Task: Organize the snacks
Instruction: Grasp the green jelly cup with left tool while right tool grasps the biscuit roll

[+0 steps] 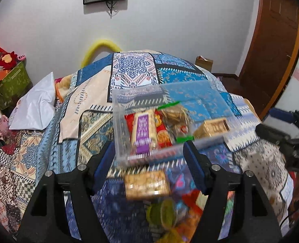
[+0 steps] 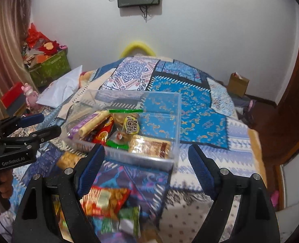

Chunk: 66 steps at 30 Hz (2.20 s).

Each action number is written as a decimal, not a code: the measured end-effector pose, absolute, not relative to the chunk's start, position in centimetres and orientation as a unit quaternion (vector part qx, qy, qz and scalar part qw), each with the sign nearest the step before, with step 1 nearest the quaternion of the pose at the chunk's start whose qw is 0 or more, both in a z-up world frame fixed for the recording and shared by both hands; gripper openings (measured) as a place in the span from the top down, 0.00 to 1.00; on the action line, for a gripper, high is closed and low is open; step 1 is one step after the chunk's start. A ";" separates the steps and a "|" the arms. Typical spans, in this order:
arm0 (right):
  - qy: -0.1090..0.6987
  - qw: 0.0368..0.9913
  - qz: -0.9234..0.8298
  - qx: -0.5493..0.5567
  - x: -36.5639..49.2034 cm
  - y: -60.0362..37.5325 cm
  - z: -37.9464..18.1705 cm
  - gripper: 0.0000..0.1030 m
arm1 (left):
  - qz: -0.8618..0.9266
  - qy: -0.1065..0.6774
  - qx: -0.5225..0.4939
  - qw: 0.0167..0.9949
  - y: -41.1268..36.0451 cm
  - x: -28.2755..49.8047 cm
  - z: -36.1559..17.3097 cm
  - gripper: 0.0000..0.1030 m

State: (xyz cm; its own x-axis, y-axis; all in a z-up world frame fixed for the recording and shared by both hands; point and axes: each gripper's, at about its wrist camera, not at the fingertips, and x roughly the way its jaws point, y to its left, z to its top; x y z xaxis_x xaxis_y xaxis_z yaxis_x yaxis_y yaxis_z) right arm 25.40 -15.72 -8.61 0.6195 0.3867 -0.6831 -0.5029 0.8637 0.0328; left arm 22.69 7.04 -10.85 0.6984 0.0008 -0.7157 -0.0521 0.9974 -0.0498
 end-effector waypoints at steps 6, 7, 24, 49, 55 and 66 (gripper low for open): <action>0.347 0.903 0.238 -0.088 22.3 -17.7 -8.5 0.19 | 0.008 0.398 -0.031 0.917 6.6 19.0 -11.3 0.32; 0.348 0.903 0.235 -0.088 21.9 -18.0 -8.7 0.19 | 0.007 0.401 -0.033 0.916 6.6 18.5 -11.5 0.32; 0.435 0.873 0.205 -0.082 19.0 -21.8 -17.0 0.19 | 0.000 0.472 -0.059 0.880 6.1 15.7 -18.4 0.32; 0.451 0.860 0.234 -0.050 18.1 -22.8 -19.2 0.68 | -0.017 0.480 -0.080 0.874 5.2 18.3 -21.4 0.56; 0.440 0.869 0.225 -0.026 18.1 -23.8 -18.0 0.69 | -0.015 0.468 -0.085 0.879 5.5 17.1 -20.2 0.58; 0.396 0.889 0.228 -0.020 18.9 -23.1 -14.6 0.69 | -0.011 0.427 -0.076 0.901 5.7 16.1 -16.8 0.62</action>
